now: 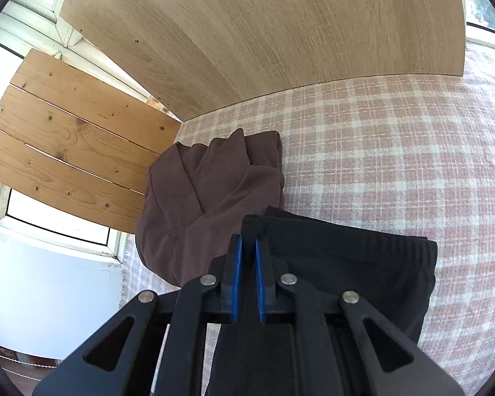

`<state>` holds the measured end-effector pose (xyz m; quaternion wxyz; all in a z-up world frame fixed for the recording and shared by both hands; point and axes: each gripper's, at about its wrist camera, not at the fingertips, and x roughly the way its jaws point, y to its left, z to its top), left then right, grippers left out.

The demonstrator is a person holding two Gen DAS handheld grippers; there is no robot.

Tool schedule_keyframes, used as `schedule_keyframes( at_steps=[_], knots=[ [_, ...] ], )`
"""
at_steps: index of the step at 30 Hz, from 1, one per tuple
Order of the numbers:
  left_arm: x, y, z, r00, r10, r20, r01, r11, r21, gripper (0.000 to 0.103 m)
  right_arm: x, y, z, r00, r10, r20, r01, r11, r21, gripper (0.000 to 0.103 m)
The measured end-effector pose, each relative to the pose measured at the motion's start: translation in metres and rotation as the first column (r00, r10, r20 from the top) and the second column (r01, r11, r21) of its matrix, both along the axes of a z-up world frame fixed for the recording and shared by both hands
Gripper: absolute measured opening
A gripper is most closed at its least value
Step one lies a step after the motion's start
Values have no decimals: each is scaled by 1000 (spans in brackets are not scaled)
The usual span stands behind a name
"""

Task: Fold clothes
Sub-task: 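Lift the hems with both grippers and fold them onto the waistband, then open both grippers and release the folded trousers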

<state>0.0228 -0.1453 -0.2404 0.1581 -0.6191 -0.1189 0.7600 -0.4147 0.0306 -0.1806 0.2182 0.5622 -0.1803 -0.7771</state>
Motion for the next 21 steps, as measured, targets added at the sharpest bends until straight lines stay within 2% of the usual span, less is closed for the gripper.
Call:
schedule_keyframes(
  at_steps=[2,4,7,9,12,13,15,16,19,21],
  knots=[
    [5,-1,-7,1000,-1,24,1,1000,0,2,-8,-12,-10,1000,3,-1,-3,999,47,8],
    [8,-3,-13,999,5,41,-4,1000,-12,2,-15,-22,-22,1000,5,13,-6,999,51,8],
    [9,-7,-12,999,27,34,-27,1000,-6,3,-17,-29,-27,999,24,42,-26,998,56,16],
    [7,-9,-4,999,33,10,-33,999,22,3,-12,-30,-19,998,38,48,-42,996,81,20],
    [3,-3,2,1000,6,-9,-6,999,33,3,5,-27,9,996,85,-7,-83,984,158,21],
    [1,-1,2,1000,-7,-10,8,999,34,4,16,-24,21,994,105,-34,-97,978,187,23],
    [-3,5,1,999,-32,-4,32,999,27,9,44,-15,44,986,146,-85,-123,965,230,34],
    [-5,9,0,999,-41,4,41,999,31,14,64,-8,53,981,167,-103,-138,961,241,43],
    [-10,11,0,996,-86,16,85,995,52,28,140,17,70,971,189,-143,-143,948,283,45],
    [-14,12,1,991,-128,30,126,990,61,29,198,34,70,975,171,-145,-120,944,308,45]
  ],
)
